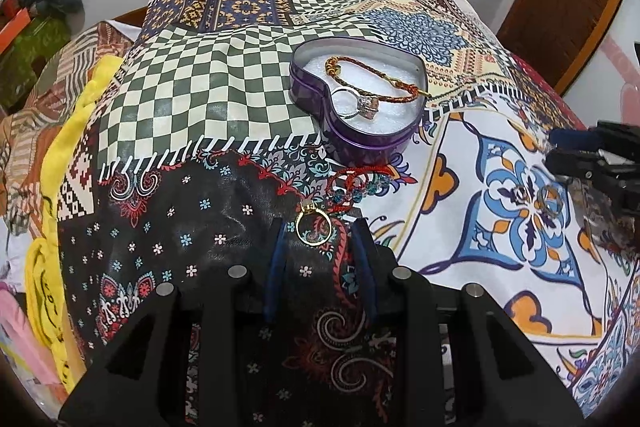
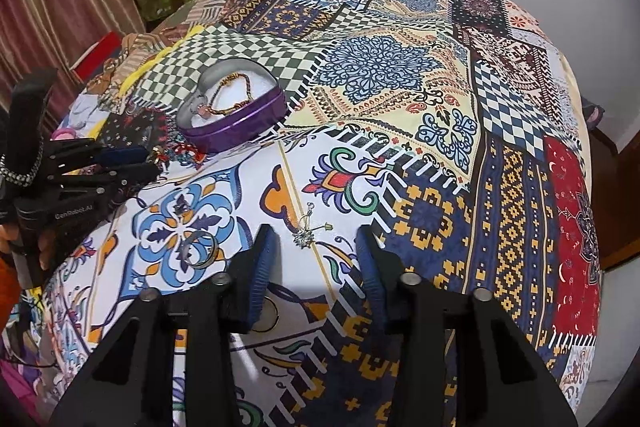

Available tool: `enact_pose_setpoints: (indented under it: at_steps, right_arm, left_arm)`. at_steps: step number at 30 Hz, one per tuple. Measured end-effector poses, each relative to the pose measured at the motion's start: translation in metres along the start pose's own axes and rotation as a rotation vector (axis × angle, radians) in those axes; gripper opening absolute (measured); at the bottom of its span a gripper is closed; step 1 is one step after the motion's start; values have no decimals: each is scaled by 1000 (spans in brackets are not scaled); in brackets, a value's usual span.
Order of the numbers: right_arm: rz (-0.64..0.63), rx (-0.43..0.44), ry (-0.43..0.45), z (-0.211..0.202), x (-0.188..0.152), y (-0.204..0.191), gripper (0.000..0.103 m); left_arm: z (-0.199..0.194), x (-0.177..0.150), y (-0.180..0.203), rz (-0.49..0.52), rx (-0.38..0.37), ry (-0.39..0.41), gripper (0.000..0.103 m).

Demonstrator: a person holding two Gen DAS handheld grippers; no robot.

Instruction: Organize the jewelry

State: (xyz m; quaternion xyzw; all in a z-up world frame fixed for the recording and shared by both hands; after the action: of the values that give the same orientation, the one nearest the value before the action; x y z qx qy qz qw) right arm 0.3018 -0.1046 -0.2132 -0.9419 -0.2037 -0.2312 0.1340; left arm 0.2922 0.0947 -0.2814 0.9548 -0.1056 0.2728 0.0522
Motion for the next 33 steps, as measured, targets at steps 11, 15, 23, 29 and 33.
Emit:
enact_pose_setpoints:
  at_steps: [11,15,23,29,33]
  right_arm:
    - [-24,8,16,-2,-3,-3,9]
    - [-10,15,24,-4,-2,-2,9]
    - [-1,28,65,-20,2,-4,9]
    - [-4,33,74,-22,6,-6,9]
    - [5,36,69,-20,5,-4,9]
  left_arm:
    - [1,0,6,25,23,14,18]
    - [1,0,6,29,34,10,12]
    - [-8,-2,1,17,21,-18,4]
    - [-10,5,0,73,78,-14,52]
    - [3,10,4,112,73,-32,52]
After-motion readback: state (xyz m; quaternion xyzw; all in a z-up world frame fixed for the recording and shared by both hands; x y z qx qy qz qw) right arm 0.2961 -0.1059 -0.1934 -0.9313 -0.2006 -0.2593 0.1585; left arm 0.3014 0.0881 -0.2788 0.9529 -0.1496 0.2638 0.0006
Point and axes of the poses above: each gripper's, at about its wrist camera, not at the fingertips, and z roughly the way its jaws point, y to its right, x to its top, the point moved 3 cm from there along z, roughly the way its jaws point, and after that the axes turned 10 degrees about z, right-handed, at the moved point
